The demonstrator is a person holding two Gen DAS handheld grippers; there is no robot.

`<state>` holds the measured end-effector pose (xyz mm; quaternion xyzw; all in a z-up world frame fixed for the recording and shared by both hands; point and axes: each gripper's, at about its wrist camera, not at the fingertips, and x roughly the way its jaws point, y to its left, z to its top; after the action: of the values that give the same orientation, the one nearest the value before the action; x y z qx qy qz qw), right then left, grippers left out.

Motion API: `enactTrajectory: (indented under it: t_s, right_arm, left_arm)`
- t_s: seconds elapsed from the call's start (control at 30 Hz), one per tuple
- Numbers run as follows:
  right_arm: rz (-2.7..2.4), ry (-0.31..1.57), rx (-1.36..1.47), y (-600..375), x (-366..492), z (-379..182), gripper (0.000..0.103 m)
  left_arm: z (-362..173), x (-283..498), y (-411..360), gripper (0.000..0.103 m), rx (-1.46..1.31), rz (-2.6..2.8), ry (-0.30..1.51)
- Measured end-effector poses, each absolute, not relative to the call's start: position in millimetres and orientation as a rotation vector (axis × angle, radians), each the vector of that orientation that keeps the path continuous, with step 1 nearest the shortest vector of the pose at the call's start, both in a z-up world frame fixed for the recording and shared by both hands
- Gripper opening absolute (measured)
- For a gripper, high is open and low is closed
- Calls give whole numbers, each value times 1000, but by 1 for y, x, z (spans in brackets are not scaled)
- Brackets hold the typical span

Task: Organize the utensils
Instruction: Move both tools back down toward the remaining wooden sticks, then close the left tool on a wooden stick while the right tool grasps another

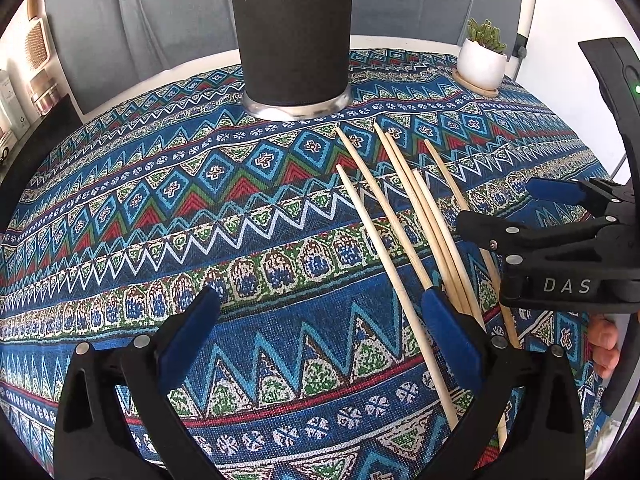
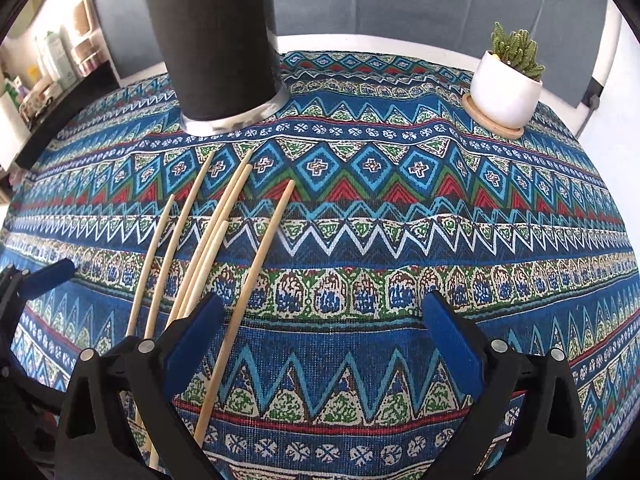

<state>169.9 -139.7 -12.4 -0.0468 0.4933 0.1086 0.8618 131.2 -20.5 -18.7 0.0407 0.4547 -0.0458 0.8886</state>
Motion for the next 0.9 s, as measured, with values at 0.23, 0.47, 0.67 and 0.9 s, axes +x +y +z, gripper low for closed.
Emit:
enactTrajectory:
  t_s: [0.23, 0.47, 0.67, 0.9]
  right_arm:
    - [268, 989, -116, -147, 166, -14, 94]
    - [330, 957, -166, -164, 158, -3, 8]
    - [354, 974, -38, -186, 167, -3, 5]
    - [358, 955, 23, -198, 175, 15, 4]
  left_arm:
    - [-18, 129, -12, 90, 81, -105, 952]
    - [-11, 127, 15, 40, 72, -112, 959]
    - [-11, 128, 55, 5, -112, -141, 968]
    - [-4, 138, 73, 5, -210, -165, 972]
